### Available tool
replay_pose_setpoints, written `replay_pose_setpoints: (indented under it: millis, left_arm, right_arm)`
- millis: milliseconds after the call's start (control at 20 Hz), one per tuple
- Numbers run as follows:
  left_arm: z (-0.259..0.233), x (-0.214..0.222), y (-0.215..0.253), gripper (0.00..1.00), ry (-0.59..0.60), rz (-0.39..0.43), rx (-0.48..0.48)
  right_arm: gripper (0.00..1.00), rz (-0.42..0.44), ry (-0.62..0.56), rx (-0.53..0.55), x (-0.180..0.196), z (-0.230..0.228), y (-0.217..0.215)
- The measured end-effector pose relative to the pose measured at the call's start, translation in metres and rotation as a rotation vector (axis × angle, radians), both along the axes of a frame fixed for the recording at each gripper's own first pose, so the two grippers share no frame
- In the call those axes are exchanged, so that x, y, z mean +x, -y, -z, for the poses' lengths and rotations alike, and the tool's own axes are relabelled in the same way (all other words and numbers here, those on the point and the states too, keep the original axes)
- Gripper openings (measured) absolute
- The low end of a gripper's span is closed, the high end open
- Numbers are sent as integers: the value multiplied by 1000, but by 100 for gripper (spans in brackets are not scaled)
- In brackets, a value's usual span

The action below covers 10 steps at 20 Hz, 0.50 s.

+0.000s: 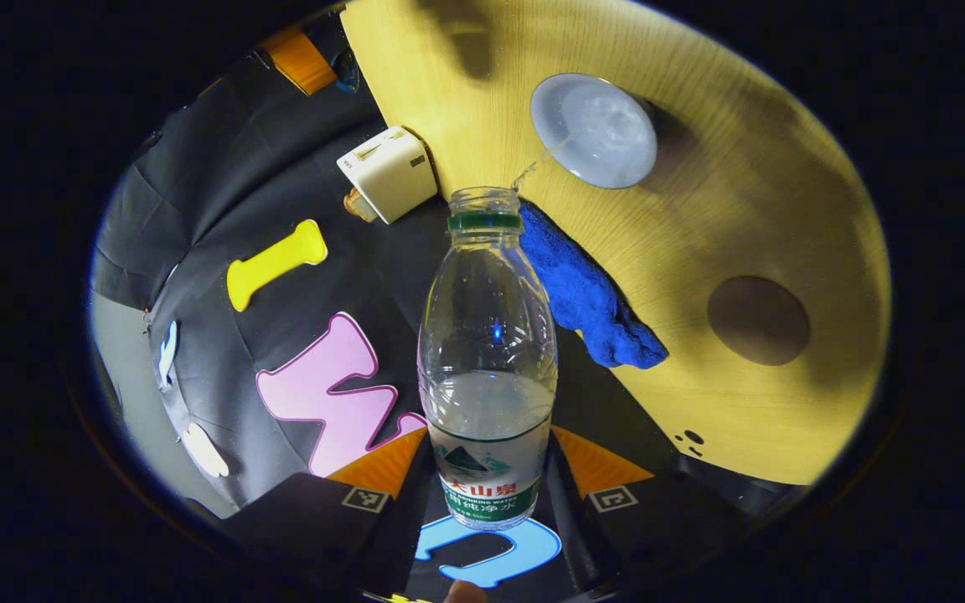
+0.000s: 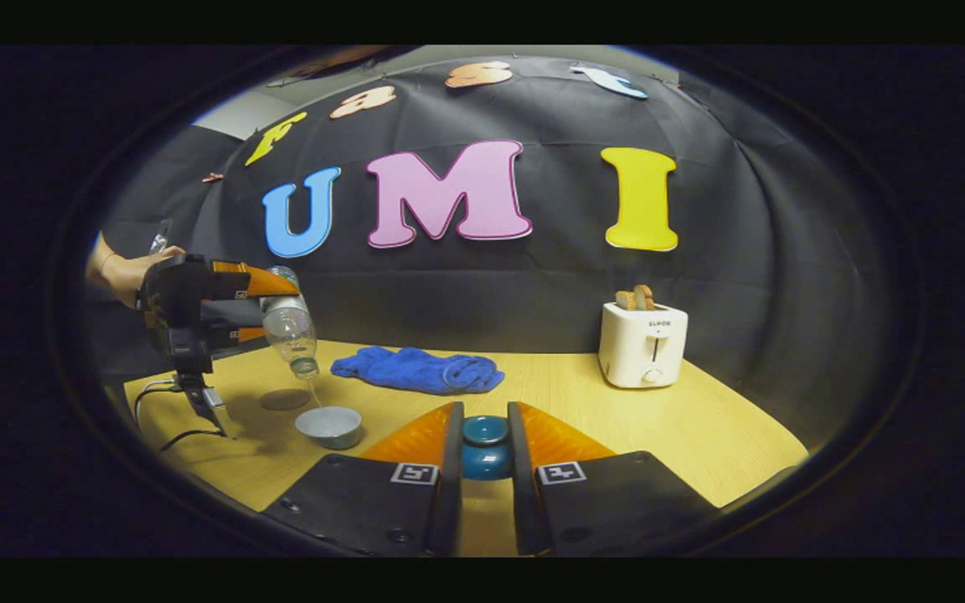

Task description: Open the teacup lid with one hand, grasp the water bottle and pour water into the teacup with the other hand; after pouring, place the water bottle on the coaster and then close the teacup lid.

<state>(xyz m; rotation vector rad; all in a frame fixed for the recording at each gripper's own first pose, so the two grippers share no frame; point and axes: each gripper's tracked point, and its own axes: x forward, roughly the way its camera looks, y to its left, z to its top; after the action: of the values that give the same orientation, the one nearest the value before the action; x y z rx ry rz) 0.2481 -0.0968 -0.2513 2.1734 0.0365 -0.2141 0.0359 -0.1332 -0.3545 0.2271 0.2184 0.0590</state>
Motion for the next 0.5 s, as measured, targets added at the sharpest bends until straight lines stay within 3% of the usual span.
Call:
replay_pose_setpoints:
  millis: [100, 200, 250, 350, 400, 500]
  left_arm:
    - [-1, 0, 1, 71, 7, 10, 0]
    - [-1, -1, 4, 71, 7, 19, -22]
    - [5, -1, 1, 71, -15, 2, -63]
    - [20, -6, -6, 71, -53, -37, -154]
    - [30, -7, -7, 71, -81, -57, -219]
    - [57, -13, -11, 71, -170, -116, -390]
  right_arm:
    - [29, 1, -1, -2, 1, 0, 0]
    - [34, -1, -1, -7, 1, -1, -1]
    - [29, -2, -3, -8, 2, -1, -1]
    - [34, -2, -4, -9, 2, 0, -1]
    - [29, -2, -5, -12, 2, -1, -2]
    - [29, -2, -7, -18, 4, -1, -1]
